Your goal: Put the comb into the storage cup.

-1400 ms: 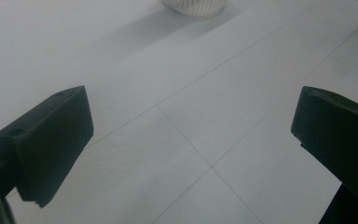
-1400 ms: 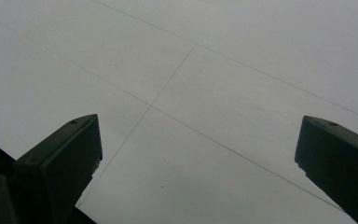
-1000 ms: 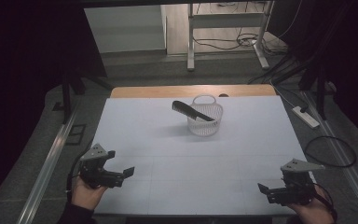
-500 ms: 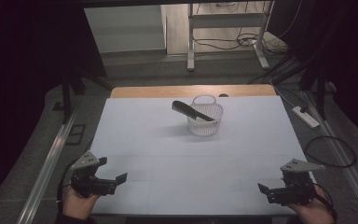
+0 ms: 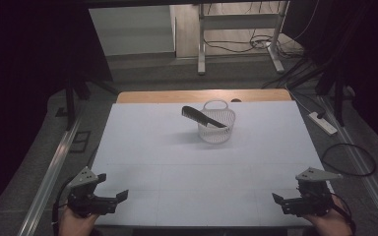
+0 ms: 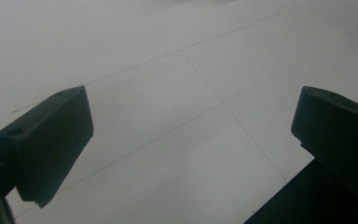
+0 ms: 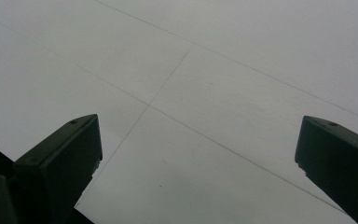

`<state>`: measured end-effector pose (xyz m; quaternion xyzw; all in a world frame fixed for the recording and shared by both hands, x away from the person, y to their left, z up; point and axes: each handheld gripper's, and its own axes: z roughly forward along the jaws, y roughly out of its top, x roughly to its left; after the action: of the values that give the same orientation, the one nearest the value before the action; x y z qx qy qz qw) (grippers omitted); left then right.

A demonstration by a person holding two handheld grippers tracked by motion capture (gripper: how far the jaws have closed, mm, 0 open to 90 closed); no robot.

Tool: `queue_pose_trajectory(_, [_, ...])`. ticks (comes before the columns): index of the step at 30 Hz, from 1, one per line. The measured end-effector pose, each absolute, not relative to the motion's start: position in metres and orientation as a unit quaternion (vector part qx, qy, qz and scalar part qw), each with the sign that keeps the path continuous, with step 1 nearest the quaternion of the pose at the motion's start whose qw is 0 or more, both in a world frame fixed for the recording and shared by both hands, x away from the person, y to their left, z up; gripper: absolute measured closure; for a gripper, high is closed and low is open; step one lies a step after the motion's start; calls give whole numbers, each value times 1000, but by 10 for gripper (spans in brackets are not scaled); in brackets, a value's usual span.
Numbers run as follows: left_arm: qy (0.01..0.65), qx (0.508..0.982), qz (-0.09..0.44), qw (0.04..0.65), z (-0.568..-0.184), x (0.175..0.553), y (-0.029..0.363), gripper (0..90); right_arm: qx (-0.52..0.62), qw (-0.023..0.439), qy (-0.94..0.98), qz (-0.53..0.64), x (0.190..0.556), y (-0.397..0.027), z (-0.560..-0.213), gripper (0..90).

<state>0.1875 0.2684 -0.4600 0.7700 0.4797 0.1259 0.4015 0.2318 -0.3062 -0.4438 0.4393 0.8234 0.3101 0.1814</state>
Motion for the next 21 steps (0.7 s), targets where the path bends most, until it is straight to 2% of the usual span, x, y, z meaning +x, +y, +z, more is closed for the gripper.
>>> queue_pose_trajectory(21, [500,779,137,352,-461,181,264,0,440,182,824,307,232,-306,-444,10])
